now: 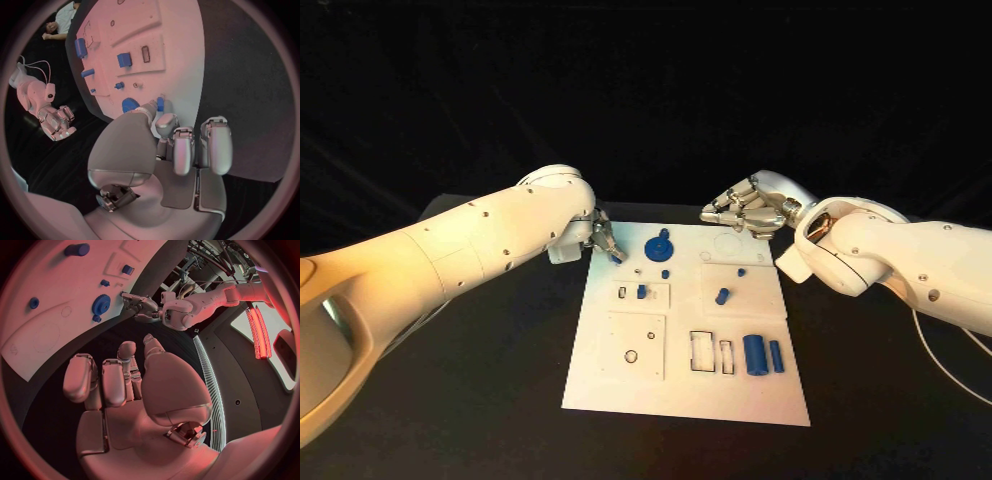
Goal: Assemble the parts on the task board
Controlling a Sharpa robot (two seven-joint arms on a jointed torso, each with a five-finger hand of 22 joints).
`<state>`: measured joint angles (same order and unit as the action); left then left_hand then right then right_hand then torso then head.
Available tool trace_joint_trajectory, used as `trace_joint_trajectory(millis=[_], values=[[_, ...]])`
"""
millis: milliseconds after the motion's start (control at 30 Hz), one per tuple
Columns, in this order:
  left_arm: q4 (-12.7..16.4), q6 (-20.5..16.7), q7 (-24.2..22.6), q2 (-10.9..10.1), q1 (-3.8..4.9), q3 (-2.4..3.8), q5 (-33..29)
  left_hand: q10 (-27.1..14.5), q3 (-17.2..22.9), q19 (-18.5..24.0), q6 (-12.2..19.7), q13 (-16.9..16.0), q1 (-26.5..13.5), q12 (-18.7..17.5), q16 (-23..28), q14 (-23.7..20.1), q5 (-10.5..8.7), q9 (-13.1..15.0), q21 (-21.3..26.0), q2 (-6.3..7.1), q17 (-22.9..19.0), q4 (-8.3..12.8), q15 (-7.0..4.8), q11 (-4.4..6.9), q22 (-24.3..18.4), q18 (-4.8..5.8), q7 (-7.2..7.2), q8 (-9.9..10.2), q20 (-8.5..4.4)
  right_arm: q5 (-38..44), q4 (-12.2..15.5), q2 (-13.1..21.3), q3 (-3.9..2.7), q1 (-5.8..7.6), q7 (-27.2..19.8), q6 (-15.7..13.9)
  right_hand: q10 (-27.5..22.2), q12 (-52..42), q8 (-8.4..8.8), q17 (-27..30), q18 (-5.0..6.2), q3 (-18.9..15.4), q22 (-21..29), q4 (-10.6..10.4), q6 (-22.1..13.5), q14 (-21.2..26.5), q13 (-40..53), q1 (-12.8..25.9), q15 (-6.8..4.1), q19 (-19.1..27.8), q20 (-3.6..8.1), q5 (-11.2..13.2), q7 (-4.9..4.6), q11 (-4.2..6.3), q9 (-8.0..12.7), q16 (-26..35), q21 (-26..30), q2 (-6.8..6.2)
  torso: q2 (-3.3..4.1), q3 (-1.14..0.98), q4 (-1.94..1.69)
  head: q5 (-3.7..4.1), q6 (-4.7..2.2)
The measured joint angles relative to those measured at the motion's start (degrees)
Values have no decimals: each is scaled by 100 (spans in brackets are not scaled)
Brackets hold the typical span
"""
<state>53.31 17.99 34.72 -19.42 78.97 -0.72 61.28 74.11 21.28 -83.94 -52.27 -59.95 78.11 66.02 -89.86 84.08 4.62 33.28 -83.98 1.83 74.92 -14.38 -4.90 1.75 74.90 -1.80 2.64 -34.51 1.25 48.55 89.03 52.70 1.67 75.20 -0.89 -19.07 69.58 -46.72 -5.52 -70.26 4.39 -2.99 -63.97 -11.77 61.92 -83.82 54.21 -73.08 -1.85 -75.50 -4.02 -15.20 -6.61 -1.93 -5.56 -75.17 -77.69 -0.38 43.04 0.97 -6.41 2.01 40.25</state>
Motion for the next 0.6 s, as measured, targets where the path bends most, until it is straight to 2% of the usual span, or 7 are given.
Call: trace_joint_trajectory(millis=[100,167,267,433,600], values=[[96,-73,-20,-80,0,0,-139,0,108,0,9,2,-94,0,0,0,4,8,33,94,0,-93,0,0,0,0,9,-117,0,-1,-4,1,0,-1,-1,2,0,0,0,0,0,0,0,0,0,0,0,0,0,0,0,0,0,0,0,0,0,0,-3,-1,-2,-3,-19],[196,-114,-21,-148,0,0,-239,0,201,0,9,20,-161,0,0,0,18,14,33,161,0,-79,0,0,0,0,10,-133,0,-1,-7,2,0,-1,-2,5,0,0,0,0,0,0,0,0,0,0,0,0,0,0,0,0,0,0,-2,0,0,0,-4,-4,-3,-3,-22],[379,-179,-16,-269,0,-1,-385,0,364,0,9,81,-221,-63,0,0,18,33,46,221,0,9,0,0,0,0,10,-151,0,-2,-15,5,0,-1,-2,12,0,0,0,0,0,0,0,0,0,0,-7,0,0,0,0,0,0,0,-5,0,0,0,-7,-5,-8,37,-25],[846,-364,4,-548,0,-5,-675,0,522,0,11,122,-322,-81,0,0,101,49,56,319,-1,39,0,0,0,0,9,-233,0,-2,-30,12,6,-2,3,32,0,0,0,0,0,0,0,0,0,0,-7,0,0,0,0,0,0,0,-5,0,0,0,-24,-13,-27,37,-45],[1282,-596,3,-776,0,-13,-846,57,609,0,28,121,-424,-81,0,0,157,75,56,376,-1,64,0,12,0,0,-8,-282,0,-2,-41,12,16,-5,9,49,0,0,0,0,0,0,0,0,0,0,-7,0,0,0,0,0,0,0,-4,0,0,0,-43,-23,-44,52,-30]])
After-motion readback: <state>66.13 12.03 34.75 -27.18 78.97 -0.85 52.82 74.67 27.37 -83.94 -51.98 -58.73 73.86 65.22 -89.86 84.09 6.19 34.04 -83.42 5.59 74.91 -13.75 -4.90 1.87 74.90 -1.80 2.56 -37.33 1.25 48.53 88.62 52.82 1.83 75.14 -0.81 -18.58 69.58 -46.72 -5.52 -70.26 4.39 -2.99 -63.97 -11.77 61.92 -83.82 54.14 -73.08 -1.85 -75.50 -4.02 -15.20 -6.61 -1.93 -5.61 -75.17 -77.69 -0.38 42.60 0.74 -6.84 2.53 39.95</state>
